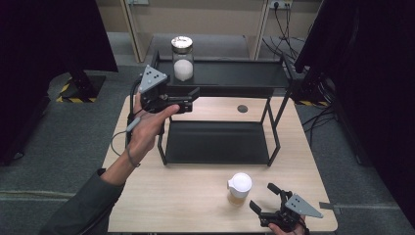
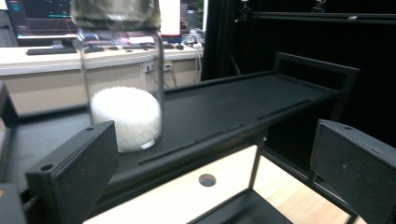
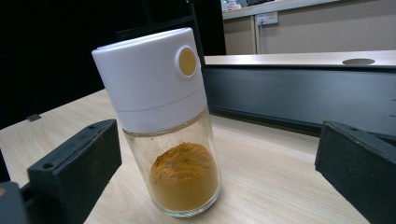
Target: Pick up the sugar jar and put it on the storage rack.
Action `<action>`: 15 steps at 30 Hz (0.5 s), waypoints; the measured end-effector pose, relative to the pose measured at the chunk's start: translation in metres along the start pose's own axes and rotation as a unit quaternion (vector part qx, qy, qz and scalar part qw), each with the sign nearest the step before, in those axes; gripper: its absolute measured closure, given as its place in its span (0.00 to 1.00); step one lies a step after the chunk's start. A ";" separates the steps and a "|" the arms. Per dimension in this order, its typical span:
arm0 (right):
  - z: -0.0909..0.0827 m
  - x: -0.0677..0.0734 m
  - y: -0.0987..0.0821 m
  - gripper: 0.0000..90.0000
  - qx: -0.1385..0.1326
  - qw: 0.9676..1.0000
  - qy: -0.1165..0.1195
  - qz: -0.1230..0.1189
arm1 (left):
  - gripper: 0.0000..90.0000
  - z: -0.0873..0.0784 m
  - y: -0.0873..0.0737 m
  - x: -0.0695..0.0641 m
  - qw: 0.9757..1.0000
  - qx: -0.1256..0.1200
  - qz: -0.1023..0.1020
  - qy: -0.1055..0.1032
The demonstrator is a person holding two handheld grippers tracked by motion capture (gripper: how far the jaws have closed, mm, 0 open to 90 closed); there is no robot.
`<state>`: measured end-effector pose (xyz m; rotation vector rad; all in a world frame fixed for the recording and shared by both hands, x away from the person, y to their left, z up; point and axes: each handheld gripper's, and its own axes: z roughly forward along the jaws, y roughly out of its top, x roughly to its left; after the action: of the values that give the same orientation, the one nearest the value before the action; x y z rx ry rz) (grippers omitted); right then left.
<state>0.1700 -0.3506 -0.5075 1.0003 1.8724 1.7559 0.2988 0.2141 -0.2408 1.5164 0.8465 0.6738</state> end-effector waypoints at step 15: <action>0.000 0.001 0.000 0.01 0.000 1.000 -0.001 0.000 | 0.01 -0.021 -0.053 0.000 0.999 -0.019 -0.007 -0.040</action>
<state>0.1697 -0.3499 -0.5075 1.0023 1.8722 1.7545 0.2747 0.2278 -0.2905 1.4924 0.7792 0.6130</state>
